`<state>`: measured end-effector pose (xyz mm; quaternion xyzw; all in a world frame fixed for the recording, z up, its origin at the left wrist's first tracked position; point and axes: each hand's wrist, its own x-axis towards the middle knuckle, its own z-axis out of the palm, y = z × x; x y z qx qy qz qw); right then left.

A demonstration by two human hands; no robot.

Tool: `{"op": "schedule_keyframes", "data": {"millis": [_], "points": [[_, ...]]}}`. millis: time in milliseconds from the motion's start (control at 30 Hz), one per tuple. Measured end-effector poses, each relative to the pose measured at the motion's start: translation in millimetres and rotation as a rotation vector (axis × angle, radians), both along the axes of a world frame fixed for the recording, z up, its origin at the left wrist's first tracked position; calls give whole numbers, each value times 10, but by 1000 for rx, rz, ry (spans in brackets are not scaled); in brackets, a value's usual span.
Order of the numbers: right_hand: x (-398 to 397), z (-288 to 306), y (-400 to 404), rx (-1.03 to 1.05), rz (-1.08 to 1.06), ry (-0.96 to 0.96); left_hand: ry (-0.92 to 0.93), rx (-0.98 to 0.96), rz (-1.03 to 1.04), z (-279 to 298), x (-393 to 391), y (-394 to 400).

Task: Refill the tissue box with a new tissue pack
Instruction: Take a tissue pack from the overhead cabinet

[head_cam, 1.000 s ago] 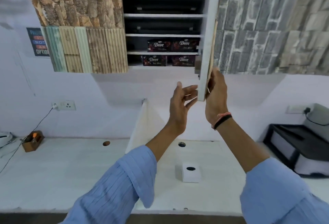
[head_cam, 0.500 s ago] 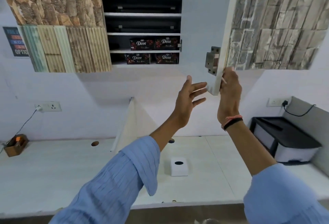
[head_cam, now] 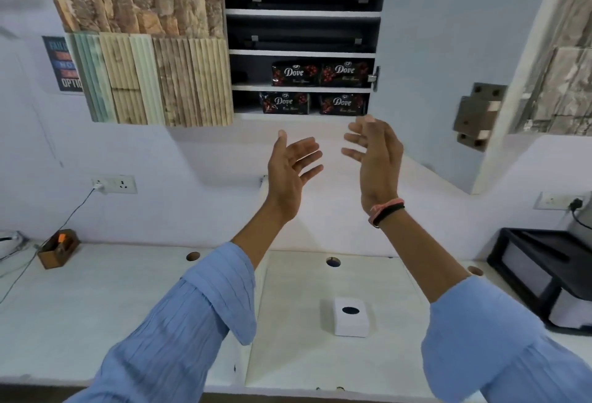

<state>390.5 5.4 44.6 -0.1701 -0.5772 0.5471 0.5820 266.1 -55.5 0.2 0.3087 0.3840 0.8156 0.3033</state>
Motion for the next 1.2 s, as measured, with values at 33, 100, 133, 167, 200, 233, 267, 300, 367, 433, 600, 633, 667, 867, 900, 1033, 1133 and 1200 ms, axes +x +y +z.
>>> {"op": "schedule_keyframes", "data": {"millis": [33, 100, 133, 167, 200, 233, 267, 300, 367, 433, 600, 633, 667, 867, 900, 1033, 1133, 1200], "points": [[-154, -5, 41, 3, -15, -31, -11, -1, 14, -8, -151, 32], [-443, -52, 205, 10, -21, -116, -26, 6, 41, -16, -458, 116], [-624, -72, 308, 0, -35, -145, -30, 12, 50, -13, -610, 166], [-797, -76, 391, 1, -42, -163, -35, 17, 57, -11, -765, 219], [-949, -78, 456, 14, -56, -183, -40, 18, 58, -8, -915, 271], [-1087, -67, 522, 27, -76, -201, -45, 15, 58, -5, -1066, 326], [-1226, -53, 590, 44, -95, -217, -51, 10, 58, 0, -1212, 382], [-1371, -46, 679, 60, -118, -241, -56, 6, 60, 6, -1354, 434], [-1650, -11, 867, 65, -161, -283, -69, 1, 64, 19, -1617, 533], [-1892, 36, 1080, 52, -208, -318, -81, -1, 61, 24, -1832, 613], [-2312, 156, 1542, 31, -284, -426, -94, -14, 41, -55, -2178, 741], [-2374, 175, 1608, 28, -292, -456, -94, -18, 36, -79, -2227, 760], [-2423, 190, 1652, 18, -304, -485, -93, -22, 31, -103, -2274, 780], [-2532, 148, 1764, 2, -300, -487, -113, -49, 41, -208, -2469, 870], [-2512, 135, 1744, 8, -288, -472, -119, -54, 43, -221, -2482, 876], [-2342, 53, 1583, 45, -237, -400, -146, -59, 55, -284, -2520, 885], [-2177, -31, 1500, 91, -239, -357, -174, -64, 75, -329, -2533, 901], [-2111, -34, 1491, 73, -242, -323, -199, -64, 84, -347, -2523, 920]]}}
